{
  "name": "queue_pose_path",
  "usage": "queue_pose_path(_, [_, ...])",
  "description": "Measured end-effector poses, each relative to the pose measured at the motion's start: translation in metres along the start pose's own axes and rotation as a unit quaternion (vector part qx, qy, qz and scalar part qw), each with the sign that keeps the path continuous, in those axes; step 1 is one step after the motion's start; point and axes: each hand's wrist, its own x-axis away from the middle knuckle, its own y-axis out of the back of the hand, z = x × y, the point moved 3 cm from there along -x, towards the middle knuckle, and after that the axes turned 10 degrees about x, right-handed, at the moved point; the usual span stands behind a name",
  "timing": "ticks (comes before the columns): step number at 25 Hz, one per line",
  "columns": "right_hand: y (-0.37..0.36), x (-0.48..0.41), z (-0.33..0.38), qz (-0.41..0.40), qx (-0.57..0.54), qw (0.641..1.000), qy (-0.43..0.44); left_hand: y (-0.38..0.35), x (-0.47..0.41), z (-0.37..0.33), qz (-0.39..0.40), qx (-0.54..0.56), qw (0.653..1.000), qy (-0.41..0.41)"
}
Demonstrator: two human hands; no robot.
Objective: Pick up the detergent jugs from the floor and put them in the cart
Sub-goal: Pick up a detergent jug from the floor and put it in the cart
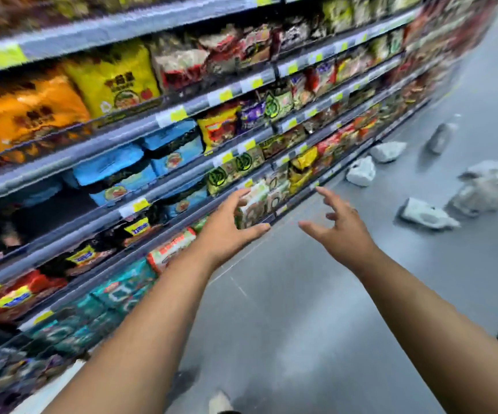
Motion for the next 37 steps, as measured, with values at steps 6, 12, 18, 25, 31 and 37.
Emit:
queue_pose_path(6, [0.103, -0.038, -0.076, -0.1, -0.017, 0.992, -0.071, -0.116, -0.115, -0.074, 0.116, 0.023, 0.991, -0.064])
queue_pose_path(12, [0.174, -0.126, -0.15, -0.185, -0.009, 0.972, -0.143, -0.219, -0.253, -0.119, 0.219, 0.056, 0.97, -0.092])
queue_pose_path(18, [0.234, -0.202, -0.227, -0.253, -0.038, 0.941, -0.224, -0.318, -0.379, -0.158, 0.319, 0.026, 0.942, -0.102])
queue_pose_path(25, [0.317, -0.285, -0.361, -0.284, -0.069, 0.909, -0.298, -0.474, -0.502, -0.188, 0.38, -0.03, 0.917, -0.114])
queue_pose_path(31, [0.399, -0.376, -0.483, -0.261, -0.068, 0.905, -0.33, -0.601, -0.612, -0.209, 0.387, -0.061, 0.917, -0.077])
queue_pose_path(37, [0.436, -0.465, -0.581, -0.233, -0.094, 0.893, -0.374, -0.702, -0.72, -0.202, 0.398, -0.07, 0.914, -0.033])
